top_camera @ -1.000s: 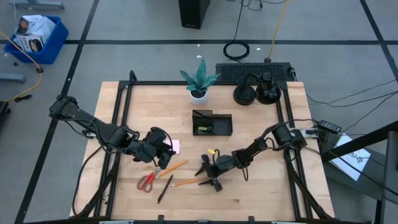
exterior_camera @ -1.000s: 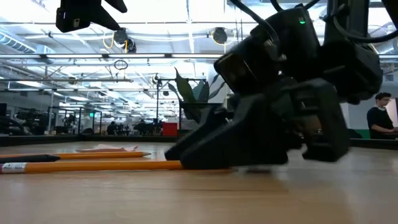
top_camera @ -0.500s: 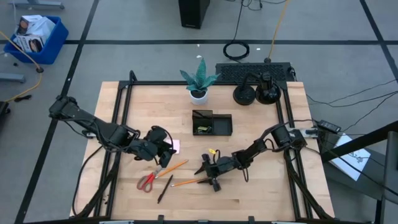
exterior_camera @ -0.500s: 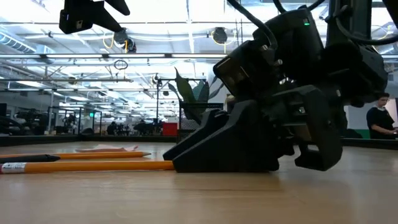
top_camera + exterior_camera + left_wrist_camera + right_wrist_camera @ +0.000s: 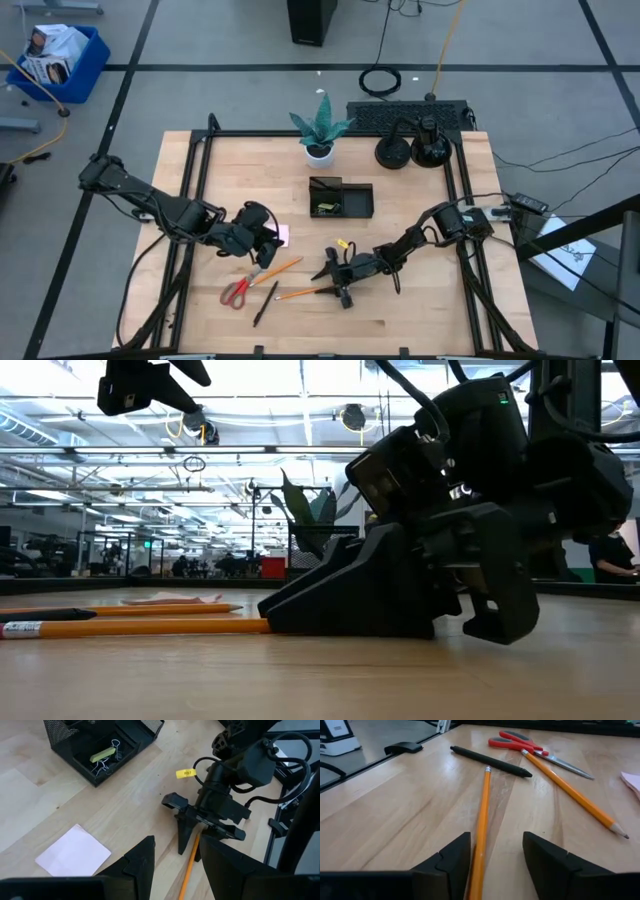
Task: Pick and place office supplies into organizer
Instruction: Put the orange pencil into the black desk organizer
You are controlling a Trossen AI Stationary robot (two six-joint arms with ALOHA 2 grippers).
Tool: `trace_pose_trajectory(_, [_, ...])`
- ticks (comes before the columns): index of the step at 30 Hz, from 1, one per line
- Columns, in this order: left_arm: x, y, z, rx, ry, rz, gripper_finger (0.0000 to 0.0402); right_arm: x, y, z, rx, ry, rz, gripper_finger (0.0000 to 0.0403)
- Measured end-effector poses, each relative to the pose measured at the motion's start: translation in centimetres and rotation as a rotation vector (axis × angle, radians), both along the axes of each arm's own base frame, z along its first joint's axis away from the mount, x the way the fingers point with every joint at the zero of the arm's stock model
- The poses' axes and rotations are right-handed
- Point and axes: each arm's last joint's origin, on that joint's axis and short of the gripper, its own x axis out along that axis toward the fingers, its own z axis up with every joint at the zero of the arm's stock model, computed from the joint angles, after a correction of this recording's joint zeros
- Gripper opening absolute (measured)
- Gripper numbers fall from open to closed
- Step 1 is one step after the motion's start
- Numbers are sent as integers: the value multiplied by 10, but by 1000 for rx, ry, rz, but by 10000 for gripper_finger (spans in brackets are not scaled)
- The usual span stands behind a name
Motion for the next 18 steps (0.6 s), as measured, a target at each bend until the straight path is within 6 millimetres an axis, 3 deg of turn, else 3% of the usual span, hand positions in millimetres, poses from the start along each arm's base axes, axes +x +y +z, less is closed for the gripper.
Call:
trace_pose_trajectory(14, [0,0,0,1,0,1,161,-2,-1,-5,-1,57,-5,145])
trace_pose_trajectory(18, [0,0,0,4,-1,4,161,-2,-1,-6,-4,72,-6,120])
